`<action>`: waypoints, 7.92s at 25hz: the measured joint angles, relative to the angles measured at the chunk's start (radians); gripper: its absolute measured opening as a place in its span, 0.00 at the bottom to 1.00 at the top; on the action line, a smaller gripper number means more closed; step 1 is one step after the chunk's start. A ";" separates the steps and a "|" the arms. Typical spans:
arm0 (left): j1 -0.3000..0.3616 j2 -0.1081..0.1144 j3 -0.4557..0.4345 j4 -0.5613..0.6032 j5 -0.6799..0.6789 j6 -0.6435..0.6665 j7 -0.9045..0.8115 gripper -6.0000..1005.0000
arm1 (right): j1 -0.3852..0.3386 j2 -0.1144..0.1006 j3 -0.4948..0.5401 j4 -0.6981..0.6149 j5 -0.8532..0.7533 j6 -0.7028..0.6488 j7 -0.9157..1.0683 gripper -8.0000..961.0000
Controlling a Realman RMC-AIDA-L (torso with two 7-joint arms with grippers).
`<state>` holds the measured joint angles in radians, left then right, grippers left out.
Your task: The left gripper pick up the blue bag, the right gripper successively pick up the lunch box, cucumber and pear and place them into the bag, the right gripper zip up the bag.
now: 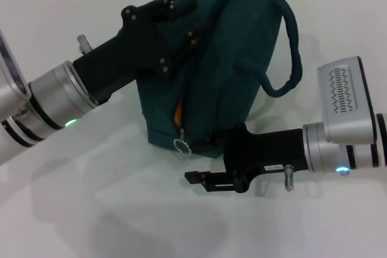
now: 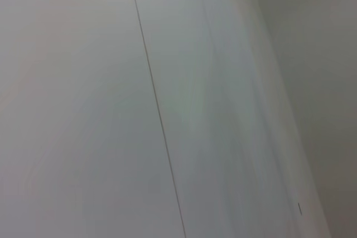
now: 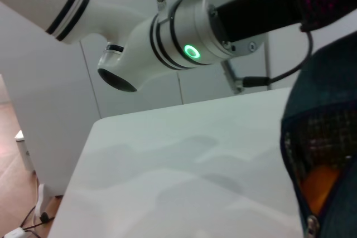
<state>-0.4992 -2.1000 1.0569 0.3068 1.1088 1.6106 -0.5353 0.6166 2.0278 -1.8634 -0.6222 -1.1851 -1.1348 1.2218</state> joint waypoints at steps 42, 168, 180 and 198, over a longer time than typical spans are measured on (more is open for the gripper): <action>0.014 0.061 -0.033 0.115 -0.069 -0.079 -0.521 0.43 | -0.225 -0.024 0.377 -0.076 0.005 -0.349 -0.155 0.29; 0.041 0.014 0.037 0.276 0.250 -0.024 -0.580 0.04 | -0.159 -0.014 0.625 -0.071 0.091 -0.097 -0.217 0.73; 0.027 0.012 0.030 0.259 0.248 -0.100 -0.562 0.04 | -0.238 -0.136 0.675 -0.032 -0.136 -0.599 -0.076 0.73; 0.005 0.009 0.037 0.244 0.247 -0.123 -0.549 0.04 | -0.088 -0.007 0.592 0.031 -0.565 -0.434 -0.032 0.71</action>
<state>-0.4938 -2.0908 1.0937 0.5507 1.3558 1.4879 -1.0843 0.5286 2.0208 -1.2719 -0.5913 -1.7497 -1.5689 1.1901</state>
